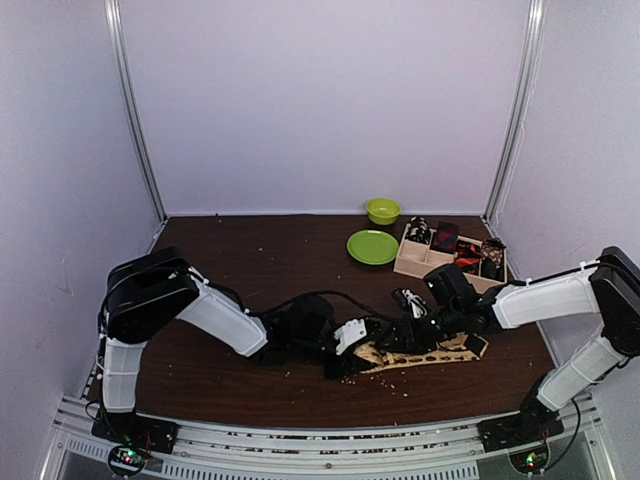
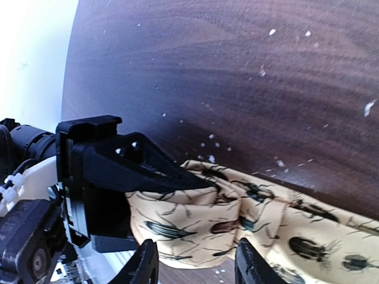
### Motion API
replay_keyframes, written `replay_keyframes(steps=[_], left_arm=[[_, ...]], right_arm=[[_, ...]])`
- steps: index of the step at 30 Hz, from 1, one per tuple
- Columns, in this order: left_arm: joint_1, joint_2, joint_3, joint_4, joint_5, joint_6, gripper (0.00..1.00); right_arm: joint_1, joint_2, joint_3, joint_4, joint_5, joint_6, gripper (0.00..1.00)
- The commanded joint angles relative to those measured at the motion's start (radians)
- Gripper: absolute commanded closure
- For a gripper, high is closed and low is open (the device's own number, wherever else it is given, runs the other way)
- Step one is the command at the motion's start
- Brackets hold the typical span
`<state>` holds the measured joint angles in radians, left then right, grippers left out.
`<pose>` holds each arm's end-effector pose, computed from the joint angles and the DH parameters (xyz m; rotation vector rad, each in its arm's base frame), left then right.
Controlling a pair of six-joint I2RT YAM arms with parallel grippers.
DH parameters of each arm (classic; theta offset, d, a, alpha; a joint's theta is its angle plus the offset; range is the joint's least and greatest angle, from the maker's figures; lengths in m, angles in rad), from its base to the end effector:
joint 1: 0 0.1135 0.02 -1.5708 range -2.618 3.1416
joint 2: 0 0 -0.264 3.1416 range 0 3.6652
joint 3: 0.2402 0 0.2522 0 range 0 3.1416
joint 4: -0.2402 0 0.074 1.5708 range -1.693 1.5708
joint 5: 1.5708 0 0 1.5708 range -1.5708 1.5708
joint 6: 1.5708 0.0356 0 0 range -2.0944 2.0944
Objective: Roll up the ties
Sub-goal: Roll the tie at the center of the board.
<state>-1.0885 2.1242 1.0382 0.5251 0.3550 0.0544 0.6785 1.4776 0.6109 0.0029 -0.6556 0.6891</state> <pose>0.1824 -0.3751 0.0922 1.4014 1.7678 -0.9635 0.1936 0.1839 0.1508 -0.3225 2.6851 1.3329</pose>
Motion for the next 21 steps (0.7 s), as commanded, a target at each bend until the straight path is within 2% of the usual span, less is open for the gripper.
replay_keyframes(steps=[1,5,7,13,15,17,19,21], left_arm=[[-0.008,0.012,0.017,-0.175,-0.03,-0.006,0.61],[-0.008,0.013,0.02,-0.187,-0.034,-0.013,0.6],[-0.008,0.011,0.022,-0.189,-0.034,-0.014,0.6],[-0.008,-0.001,0.008,-0.169,-0.028,-0.005,0.59],[-0.008,0.001,0.01,-0.171,-0.019,0.0,0.59],[-0.008,0.005,0.012,-0.17,-0.016,0.002,0.59],[-0.008,0.007,0.013,-0.169,-0.012,0.004,0.59],[-0.008,0.007,0.01,-0.165,-0.01,0.002,0.59]], right_arm=[[0.024,0.029,0.022,0.04,-0.048,0.062,0.55],[0.052,0.079,0.036,0.054,-0.05,0.065,0.57],[0.055,0.106,0.04,0.052,-0.04,0.058,0.62],[0.051,0.135,0.027,0.036,-0.014,0.04,0.95],[0.05,0.131,0.015,0.036,-0.014,0.035,1.0],[0.047,0.117,0.01,0.033,-0.02,0.033,0.95],[0.043,0.092,0.009,0.032,-0.019,0.035,0.78],[0.038,0.063,0.011,0.038,-0.009,0.045,0.69]])
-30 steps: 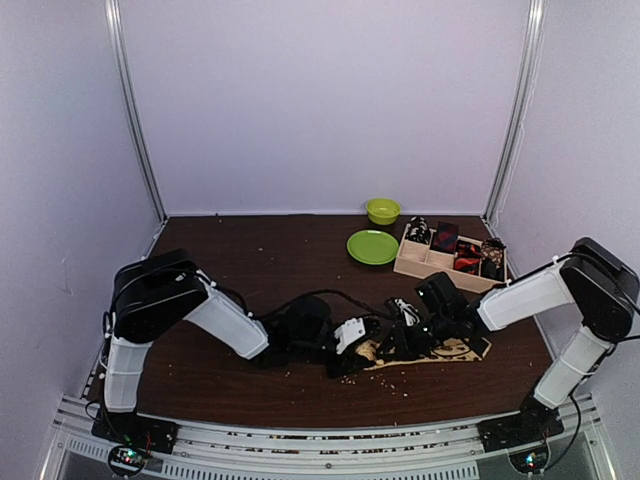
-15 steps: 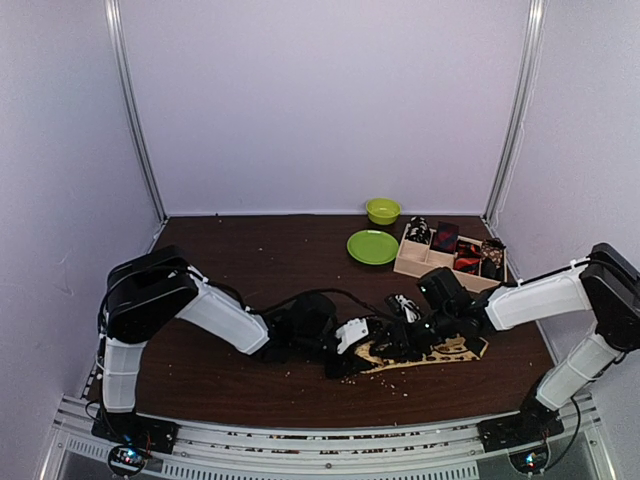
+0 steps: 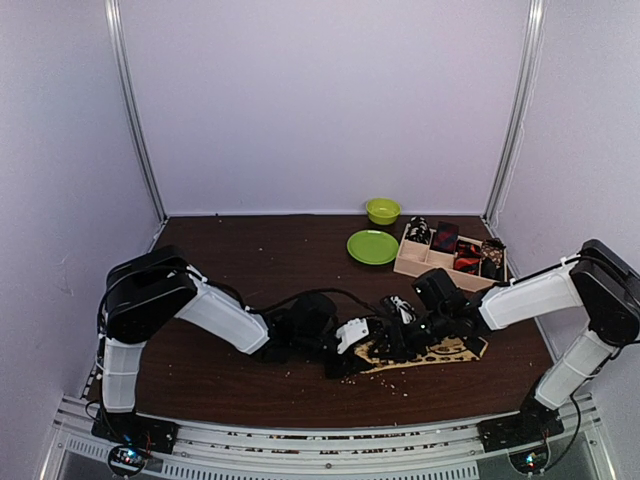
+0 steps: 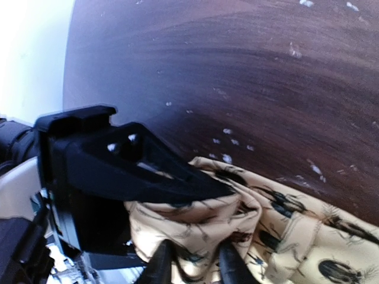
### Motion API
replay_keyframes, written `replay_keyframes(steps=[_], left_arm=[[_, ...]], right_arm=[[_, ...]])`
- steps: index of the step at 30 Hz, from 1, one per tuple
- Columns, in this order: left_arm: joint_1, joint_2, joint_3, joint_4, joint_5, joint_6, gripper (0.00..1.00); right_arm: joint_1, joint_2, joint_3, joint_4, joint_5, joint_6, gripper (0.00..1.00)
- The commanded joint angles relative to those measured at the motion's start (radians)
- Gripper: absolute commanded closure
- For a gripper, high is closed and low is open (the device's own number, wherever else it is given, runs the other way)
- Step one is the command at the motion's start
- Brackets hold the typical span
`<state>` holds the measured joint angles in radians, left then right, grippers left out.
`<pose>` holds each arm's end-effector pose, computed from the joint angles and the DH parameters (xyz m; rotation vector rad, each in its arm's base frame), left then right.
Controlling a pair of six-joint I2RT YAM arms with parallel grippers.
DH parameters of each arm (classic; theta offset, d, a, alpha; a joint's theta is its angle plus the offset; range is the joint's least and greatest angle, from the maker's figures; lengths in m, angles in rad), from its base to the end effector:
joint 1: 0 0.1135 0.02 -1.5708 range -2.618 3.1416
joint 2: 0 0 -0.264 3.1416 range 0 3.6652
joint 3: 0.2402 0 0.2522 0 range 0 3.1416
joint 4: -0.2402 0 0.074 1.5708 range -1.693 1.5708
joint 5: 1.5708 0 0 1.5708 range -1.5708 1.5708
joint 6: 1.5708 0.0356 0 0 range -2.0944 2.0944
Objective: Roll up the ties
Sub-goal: Roll the tie at the center of the board.
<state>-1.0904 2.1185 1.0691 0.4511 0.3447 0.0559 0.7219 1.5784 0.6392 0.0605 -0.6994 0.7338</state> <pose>0.1836 -0.3783 0.0958 1.4148 1.8046 -0.9424 0.1948 0.2020 0.1373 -0.3434 2.7378 1.4011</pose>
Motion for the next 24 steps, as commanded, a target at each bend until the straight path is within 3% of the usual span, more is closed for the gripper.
replay_keyframes(steps=[1,15,17,20,22,24], left_arm=[[-0.006,0.012,-0.022,-0.09,0.0,0.0,0.59],[-0.006,0.015,-0.017,-0.094,-0.003,0.003,0.59],[-0.006,0.015,-0.016,-0.094,-0.004,0.004,0.58],[-0.005,0.009,-0.019,-0.092,-0.011,0.004,0.55],[-0.005,-0.009,-0.036,-0.075,-0.022,0.001,0.49],[-0.005,-0.048,-0.07,-0.043,-0.042,-0.001,0.36]], right_arm=[[-0.011,-0.048,-0.013,-0.013,0.034,0.007,0.66],[-0.022,0.018,0.001,0.046,-0.006,0.052,0.68],[-0.021,0.036,-0.003,0.042,-0.009,0.041,0.75],[-0.024,0.059,-0.009,0.019,0.009,0.018,0.97],[-0.027,0.064,-0.021,0.022,0.015,0.017,1.0],[-0.029,0.064,-0.036,0.028,0.015,0.017,1.0]])
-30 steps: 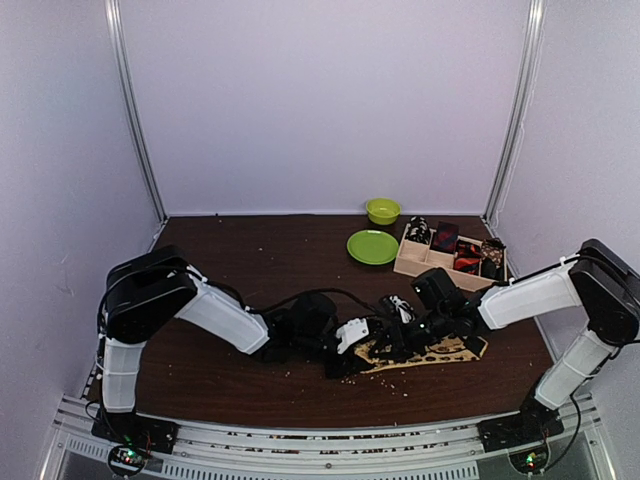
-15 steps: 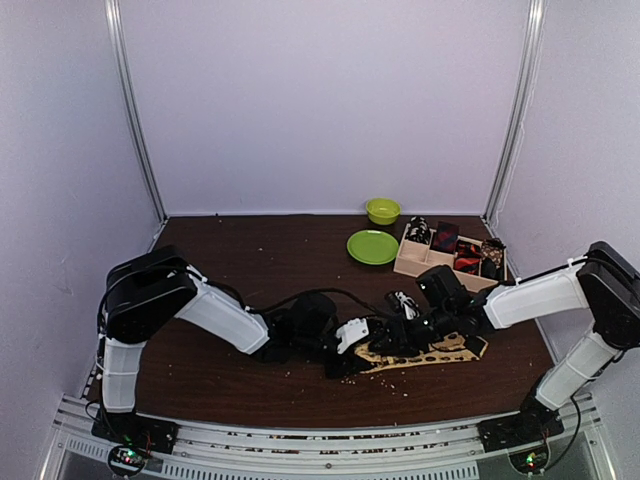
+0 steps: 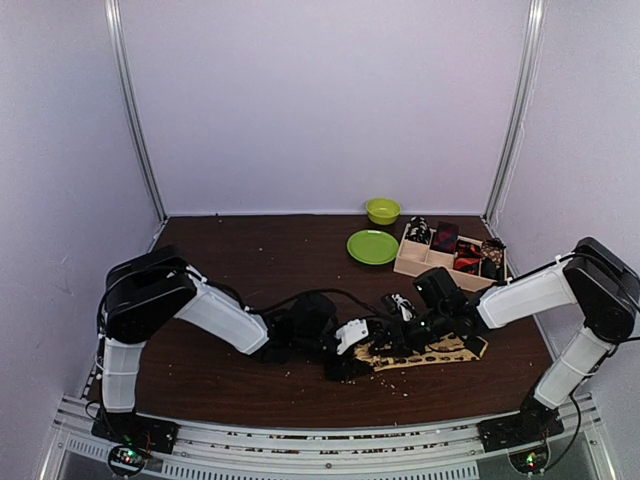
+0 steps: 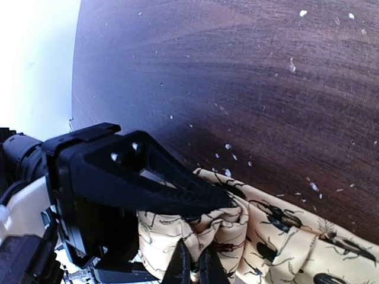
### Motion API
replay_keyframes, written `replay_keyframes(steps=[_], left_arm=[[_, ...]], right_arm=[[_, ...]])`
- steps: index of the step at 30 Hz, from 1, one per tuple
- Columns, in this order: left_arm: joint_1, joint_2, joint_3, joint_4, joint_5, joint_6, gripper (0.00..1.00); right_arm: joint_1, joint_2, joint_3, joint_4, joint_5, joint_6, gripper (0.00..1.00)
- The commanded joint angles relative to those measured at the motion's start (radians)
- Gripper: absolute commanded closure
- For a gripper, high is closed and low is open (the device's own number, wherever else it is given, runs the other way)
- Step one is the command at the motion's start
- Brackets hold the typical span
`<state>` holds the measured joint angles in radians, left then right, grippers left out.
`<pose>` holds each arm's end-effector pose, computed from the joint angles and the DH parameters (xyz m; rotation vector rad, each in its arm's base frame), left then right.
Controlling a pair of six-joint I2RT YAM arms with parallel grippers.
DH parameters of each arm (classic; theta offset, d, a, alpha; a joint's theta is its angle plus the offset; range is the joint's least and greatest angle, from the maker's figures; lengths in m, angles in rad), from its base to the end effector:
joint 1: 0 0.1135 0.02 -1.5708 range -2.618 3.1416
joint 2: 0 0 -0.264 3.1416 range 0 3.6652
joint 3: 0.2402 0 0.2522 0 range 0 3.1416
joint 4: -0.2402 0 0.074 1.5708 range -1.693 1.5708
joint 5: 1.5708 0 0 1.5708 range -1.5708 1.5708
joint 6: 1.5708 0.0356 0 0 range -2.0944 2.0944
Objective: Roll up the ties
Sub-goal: Roll the tie at the center of the board.
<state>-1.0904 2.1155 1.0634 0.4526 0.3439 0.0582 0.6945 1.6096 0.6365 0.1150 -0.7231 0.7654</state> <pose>0.1830 -0.3772 0.0956 1.4167 1.8040 -0.9400 0.2028 0.1996 0.1324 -0.2858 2.7276 1.4395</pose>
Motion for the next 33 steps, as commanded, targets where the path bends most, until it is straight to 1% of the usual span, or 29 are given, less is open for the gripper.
replay_keyframes(steps=[1,2,3,6,9,11,12,13,14,17,18,20,21,25,29,33], left_arm=[[-0.005,-0.067,-0.08,-0.023,-0.056,-0.005,0.25],[-0.006,-0.093,-0.095,-0.006,-0.075,-0.006,0.13],[-0.005,-0.12,-0.107,0.005,-0.093,-0.006,0.04],[-0.004,-0.224,-0.156,0.042,-0.158,0.006,0.02],[-0.003,-0.335,-0.261,0.225,-0.23,0.0,0.02],[-0.005,-0.381,-0.333,0.385,-0.33,-0.074,0.02],[-0.004,-0.399,-0.366,0.433,-0.374,-0.122,0.02],[0.0,-0.415,-0.384,0.439,-0.376,-0.134,0.02],[0.004,-0.416,-0.383,0.434,-0.359,-0.126,0.02],[0.009,-0.393,-0.303,0.254,-0.235,-0.067,0.02],[0.005,-0.384,-0.304,0.266,-0.218,-0.059,0.02],[-0.001,-0.36,-0.351,0.375,-0.215,-0.079,0.02],[-0.002,-0.35,-0.356,0.401,-0.214,-0.089,0.02],[-0.002,-0.272,-0.299,0.355,-0.174,-0.083,0.02],[-0.003,-0.181,-0.243,0.363,-0.102,-0.068,0.02],[-0.007,-0.079,-0.173,0.393,-0.08,-0.089,0.08]], right_arm=[[-0.003,0.033,-0.039,-0.025,0.038,-0.015,1.0],[-0.005,0.032,-0.046,-0.025,0.038,-0.015,1.0],[-0.006,0.032,-0.05,-0.023,0.037,-0.016,1.0],[-0.012,0.029,-0.059,-0.025,0.036,-0.021,1.0],[-0.02,0.028,-0.063,-0.031,0.036,-0.028,1.0],[-0.03,0.027,-0.065,-0.032,0.032,-0.034,1.0],[-0.035,0.026,-0.066,-0.032,0.031,-0.036,1.0],[-0.041,0.025,-0.067,-0.034,0.029,-0.04,1.0],[-0.046,0.024,-0.067,-0.034,0.026,-0.043,1.0],[-0.058,0.029,-0.069,-0.038,0.023,-0.054,1.0],[-0.061,0.032,-0.07,-0.038,0.022,-0.058,1.0],[-0.07,0.04,-0.076,-0.037,0.019,-0.067,1.0],[-0.075,0.044,-0.081,-0.036,0.019,-0.072,1.0],[-0.099,0.061,-0.107,-0.029,0.017,-0.089,1.0],[-0.115,0.076,-0.122,-0.037,0.032,-0.11,1.0],[-0.117,0.097,-0.118,-0.047,0.056,-0.124,1.0]])
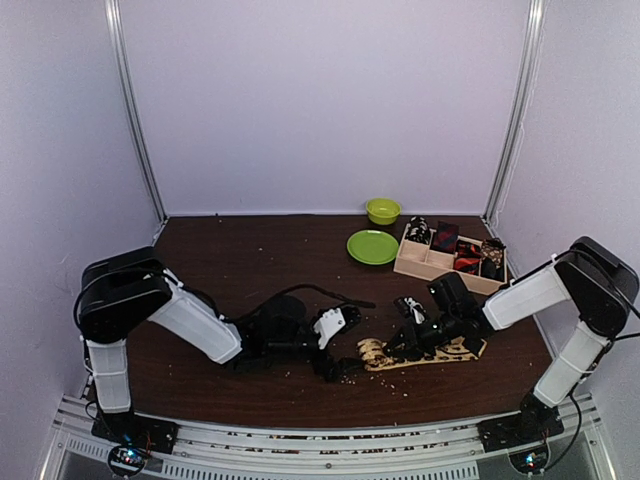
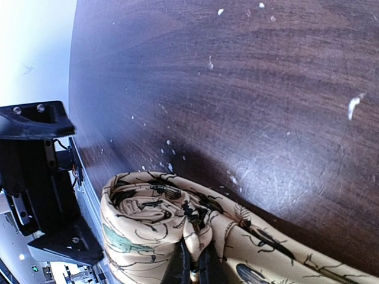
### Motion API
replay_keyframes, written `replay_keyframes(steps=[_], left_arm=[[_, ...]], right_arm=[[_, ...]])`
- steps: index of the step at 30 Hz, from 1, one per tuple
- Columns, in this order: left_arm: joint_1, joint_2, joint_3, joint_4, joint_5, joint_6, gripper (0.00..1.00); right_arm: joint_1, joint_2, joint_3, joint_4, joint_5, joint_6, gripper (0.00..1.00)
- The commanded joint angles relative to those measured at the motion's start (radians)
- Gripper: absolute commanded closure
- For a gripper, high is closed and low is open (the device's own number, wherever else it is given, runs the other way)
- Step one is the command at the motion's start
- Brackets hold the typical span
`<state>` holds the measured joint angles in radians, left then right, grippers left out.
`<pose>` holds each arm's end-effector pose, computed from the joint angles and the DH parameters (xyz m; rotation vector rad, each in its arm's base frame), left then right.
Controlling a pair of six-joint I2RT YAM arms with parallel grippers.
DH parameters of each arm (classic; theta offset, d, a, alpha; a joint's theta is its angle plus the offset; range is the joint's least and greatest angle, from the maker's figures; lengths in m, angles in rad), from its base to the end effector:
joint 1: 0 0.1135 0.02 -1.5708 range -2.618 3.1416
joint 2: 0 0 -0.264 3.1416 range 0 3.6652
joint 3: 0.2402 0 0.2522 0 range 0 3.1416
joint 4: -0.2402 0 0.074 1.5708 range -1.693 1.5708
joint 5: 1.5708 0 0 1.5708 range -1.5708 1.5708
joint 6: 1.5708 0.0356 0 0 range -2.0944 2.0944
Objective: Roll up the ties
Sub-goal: Roll the tie at the center of the board.
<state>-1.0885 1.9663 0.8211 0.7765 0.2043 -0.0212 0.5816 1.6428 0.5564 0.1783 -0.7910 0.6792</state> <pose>0.1694 -0.3392 0.1196 1.1631 1.6863 -0.9162 0.2093 0.1679 0.1099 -0.2550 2.7096 1.4549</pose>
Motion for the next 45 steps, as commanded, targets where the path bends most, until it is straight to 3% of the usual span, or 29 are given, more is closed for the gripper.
replay_keyframes(steps=[1,10,17,21,25,30,37,45], left_arm=[[-0.011,0.09,0.076,0.087,0.057,-0.013,0.09],[-0.017,0.232,0.191,0.118,0.108,-0.044,0.22],[-0.018,0.222,0.173,0.023,0.09,-0.03,0.53],[-0.017,0.192,0.122,-0.061,0.081,0.006,0.63],[-0.017,0.167,0.08,-0.094,0.075,0.026,0.68],[-0.017,0.176,0.146,-0.217,0.063,0.065,0.7],[-0.017,0.174,0.14,-0.223,0.07,0.067,0.71],[-0.018,0.172,0.139,-0.226,0.066,0.069,0.71]], right_arm=[[-0.003,0.069,-0.038,-0.108,0.122,-0.035,1.0],[0.035,0.106,-0.002,-0.076,0.118,-0.008,1.0],[0.069,0.109,0.026,-0.061,0.111,0.018,1.0],[0.06,0.027,0.034,-0.11,0.112,-0.003,0.94],[0.028,-0.089,0.054,-0.206,0.121,-0.032,0.79],[-0.062,-0.22,0.045,-0.319,0.135,-0.063,0.67],[-0.233,-0.296,0.006,-0.45,0.194,-0.159,0.6],[-0.301,-0.289,0.05,-0.563,0.372,-0.262,0.6]])
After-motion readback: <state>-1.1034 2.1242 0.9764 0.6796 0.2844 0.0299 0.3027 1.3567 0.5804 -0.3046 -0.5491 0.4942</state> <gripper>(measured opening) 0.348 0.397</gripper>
